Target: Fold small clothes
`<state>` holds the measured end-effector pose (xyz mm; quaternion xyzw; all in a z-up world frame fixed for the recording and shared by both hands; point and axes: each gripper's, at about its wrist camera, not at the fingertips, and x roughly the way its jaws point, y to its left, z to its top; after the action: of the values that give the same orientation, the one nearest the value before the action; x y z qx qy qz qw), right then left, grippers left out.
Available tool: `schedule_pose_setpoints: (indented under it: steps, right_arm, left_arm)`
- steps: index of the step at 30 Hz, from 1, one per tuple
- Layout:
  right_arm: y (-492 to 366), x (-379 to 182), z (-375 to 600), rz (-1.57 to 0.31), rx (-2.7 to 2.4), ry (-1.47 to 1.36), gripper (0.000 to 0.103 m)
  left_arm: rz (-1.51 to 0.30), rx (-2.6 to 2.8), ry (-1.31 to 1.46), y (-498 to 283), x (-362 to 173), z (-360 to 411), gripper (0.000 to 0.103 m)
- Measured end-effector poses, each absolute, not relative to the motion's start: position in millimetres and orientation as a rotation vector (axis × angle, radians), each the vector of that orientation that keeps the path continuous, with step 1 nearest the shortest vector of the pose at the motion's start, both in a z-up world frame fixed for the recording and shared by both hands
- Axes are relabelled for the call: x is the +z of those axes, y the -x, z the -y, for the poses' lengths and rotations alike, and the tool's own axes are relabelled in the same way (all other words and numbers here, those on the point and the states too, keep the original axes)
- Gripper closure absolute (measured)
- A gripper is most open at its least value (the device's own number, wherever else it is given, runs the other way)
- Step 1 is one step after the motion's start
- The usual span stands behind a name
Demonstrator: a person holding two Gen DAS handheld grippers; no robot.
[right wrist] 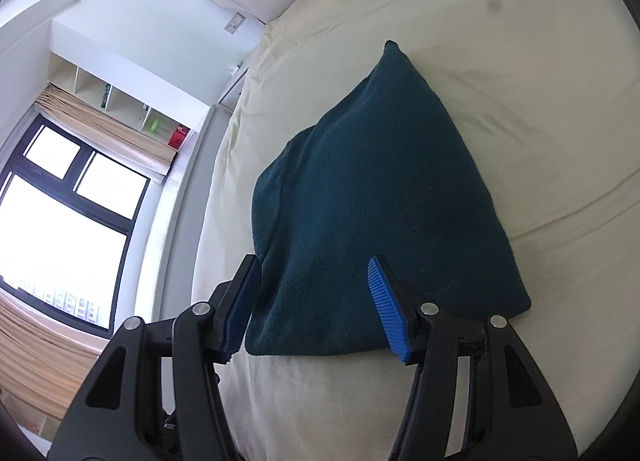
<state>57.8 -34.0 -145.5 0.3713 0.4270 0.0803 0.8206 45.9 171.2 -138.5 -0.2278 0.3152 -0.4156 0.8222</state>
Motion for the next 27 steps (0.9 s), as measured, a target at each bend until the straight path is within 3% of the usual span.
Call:
schedule_pose_setpoints:
  steps: [10,15,18,21,24,27]
  right_arm:
    - [-54,-169,27,-0.840,0.111,-0.936,0.048]
    - [-66,-145,15,-0.766,0.100,-0.911,0.048]
    - [-76,-128,18,-0.717,0.098,-0.947,0.048]
    - [-86,-118,1,-0.634,0.228,-1.048,0.046]
    - [-107,-105,-34,-0.764,0.287,-0.833,0.045]
    - [-110,-95,-30,-0.717,0.291,-0.823,0.045]
  left_arm:
    - [-0.551,-1.086,0.648,-43,-129,-173,0.016]
    - [-0.522,-1.171,0.739,-48,-123,-182,0.015]
    - [-0.490,-1.321,0.823,-46,-121,-177,0.006]
    - [-0.520,-1.398,0.706,-37,-114,-151,0.004]
    - [-0.557,-1.364,0.600,-34,-116,-141,0.005]
    - [-0.515,-1.329,0.700,-38,-117,-164,0.005]
